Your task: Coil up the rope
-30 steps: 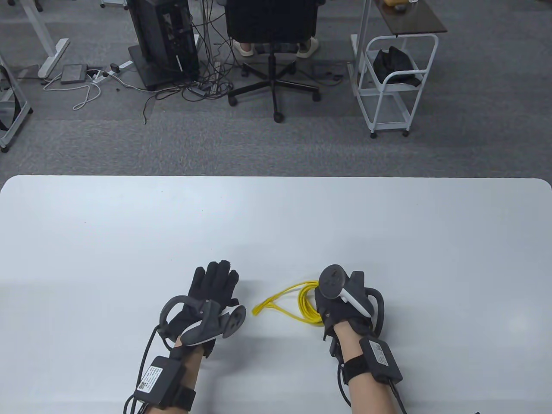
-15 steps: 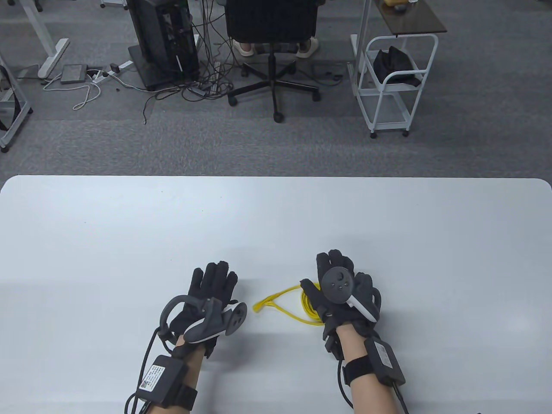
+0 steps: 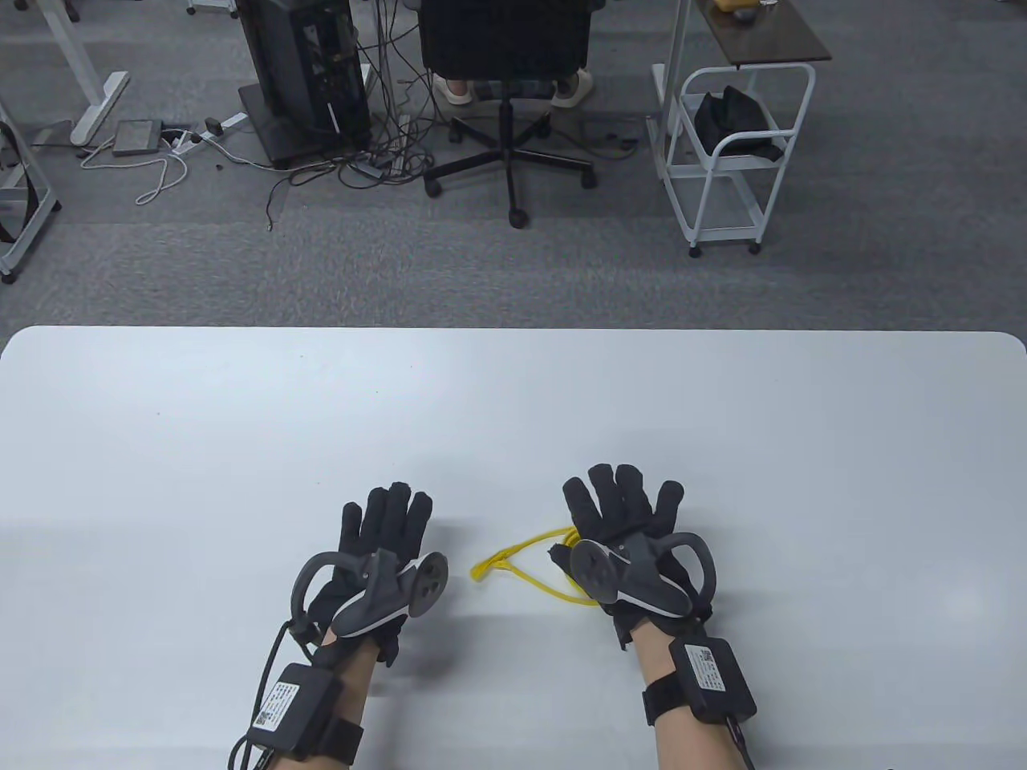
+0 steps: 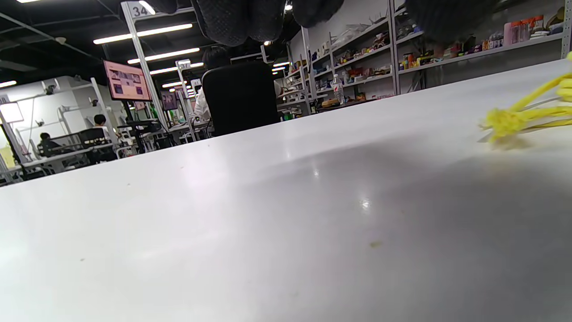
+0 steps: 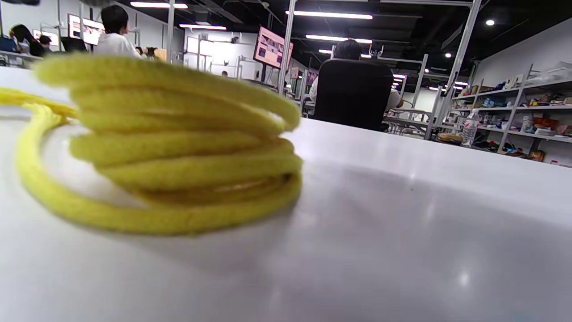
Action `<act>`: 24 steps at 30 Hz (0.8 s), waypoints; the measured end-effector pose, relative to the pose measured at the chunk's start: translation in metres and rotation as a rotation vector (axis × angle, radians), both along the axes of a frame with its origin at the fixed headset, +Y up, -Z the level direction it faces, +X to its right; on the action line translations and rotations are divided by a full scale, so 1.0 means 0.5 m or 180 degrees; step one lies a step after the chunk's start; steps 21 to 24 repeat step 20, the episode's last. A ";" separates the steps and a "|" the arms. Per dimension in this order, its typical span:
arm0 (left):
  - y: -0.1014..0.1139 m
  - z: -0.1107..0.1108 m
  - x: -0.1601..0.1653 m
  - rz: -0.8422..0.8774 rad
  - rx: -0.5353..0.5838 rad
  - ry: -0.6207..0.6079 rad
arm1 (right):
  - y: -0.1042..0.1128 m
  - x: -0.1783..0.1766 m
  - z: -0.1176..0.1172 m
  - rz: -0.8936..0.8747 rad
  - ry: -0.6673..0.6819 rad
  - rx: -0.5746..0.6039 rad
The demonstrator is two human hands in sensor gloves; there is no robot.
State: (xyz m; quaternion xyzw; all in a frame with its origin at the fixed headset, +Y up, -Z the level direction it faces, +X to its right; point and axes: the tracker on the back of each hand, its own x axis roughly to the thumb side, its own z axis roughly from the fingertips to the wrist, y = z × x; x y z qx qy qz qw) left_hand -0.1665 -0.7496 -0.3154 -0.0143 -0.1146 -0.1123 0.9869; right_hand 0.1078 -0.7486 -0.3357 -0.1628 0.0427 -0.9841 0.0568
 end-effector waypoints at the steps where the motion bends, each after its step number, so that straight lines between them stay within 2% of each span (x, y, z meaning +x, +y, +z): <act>1: -0.002 -0.001 0.000 0.0039 -0.0031 0.0005 | -0.004 0.003 -0.001 0.0053 -0.0031 -0.0036; 5: -0.004 -0.003 0.000 0.0078 -0.0094 0.0022 | -0.018 0.011 -0.005 0.0156 -0.0122 -0.0177; 24: -0.004 -0.008 -0.002 0.0246 -0.0205 0.0032 | -0.031 0.023 -0.010 0.0180 -0.0258 -0.0305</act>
